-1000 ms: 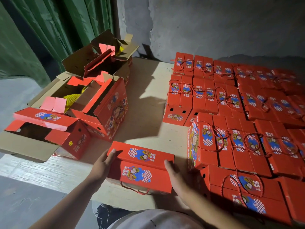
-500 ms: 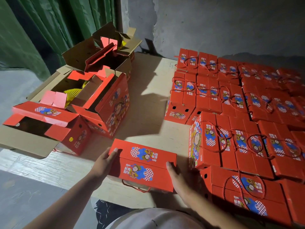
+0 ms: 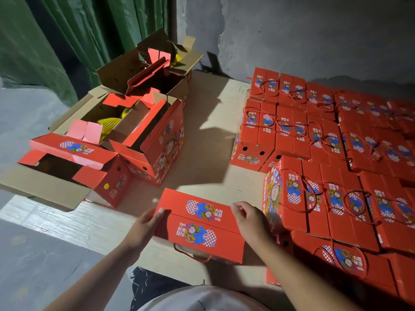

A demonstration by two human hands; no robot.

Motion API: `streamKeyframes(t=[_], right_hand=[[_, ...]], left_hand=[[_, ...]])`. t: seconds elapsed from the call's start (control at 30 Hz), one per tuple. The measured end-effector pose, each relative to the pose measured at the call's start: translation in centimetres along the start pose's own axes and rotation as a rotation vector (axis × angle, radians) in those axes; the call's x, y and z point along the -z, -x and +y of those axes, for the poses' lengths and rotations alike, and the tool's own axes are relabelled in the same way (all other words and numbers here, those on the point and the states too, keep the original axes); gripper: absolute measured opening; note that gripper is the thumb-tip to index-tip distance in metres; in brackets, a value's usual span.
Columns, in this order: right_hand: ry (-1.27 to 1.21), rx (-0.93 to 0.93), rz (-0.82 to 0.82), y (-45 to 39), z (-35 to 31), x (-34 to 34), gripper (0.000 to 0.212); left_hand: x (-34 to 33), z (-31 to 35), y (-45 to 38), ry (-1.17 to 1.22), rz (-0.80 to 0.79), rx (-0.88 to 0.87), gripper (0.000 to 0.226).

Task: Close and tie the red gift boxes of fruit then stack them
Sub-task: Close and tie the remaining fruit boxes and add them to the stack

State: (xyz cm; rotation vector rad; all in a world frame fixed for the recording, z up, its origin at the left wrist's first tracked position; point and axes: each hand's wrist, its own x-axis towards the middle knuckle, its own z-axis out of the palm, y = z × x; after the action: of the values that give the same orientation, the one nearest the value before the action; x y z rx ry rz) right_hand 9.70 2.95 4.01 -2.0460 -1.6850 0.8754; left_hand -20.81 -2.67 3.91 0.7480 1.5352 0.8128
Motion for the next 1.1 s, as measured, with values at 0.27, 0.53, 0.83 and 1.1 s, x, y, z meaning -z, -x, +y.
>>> streamKeyframes(t=[0.27, 0.53, 0.83, 1.1], right_hand=[[0.074, -0.095, -0.399, -6.3, -6.0, -2.0, 0.051], [-0.409, 0.012, -0.387, -4.1, -8.6, -1.8, 0.051], [-0.319, 0.269, -0.458, 5.9, -6.2, 0.4, 0.058], [0.025, 0.441, -0.503, 9.3, -3.8, -0.4, 0.083]], left_hand=[[2.3, -1.7, 3.0, -0.013, -0.044, 0.36, 0.081], [2.2, -1.9, 2.0, 0.0, -0.229, 0.516, 0.084], [-0.6, -2.9, 2.8, 0.044, -0.311, 0.468, 0.07], [-2.5, 1.7, 5.5, 0.143, -0.35, 0.388, 0.047]])
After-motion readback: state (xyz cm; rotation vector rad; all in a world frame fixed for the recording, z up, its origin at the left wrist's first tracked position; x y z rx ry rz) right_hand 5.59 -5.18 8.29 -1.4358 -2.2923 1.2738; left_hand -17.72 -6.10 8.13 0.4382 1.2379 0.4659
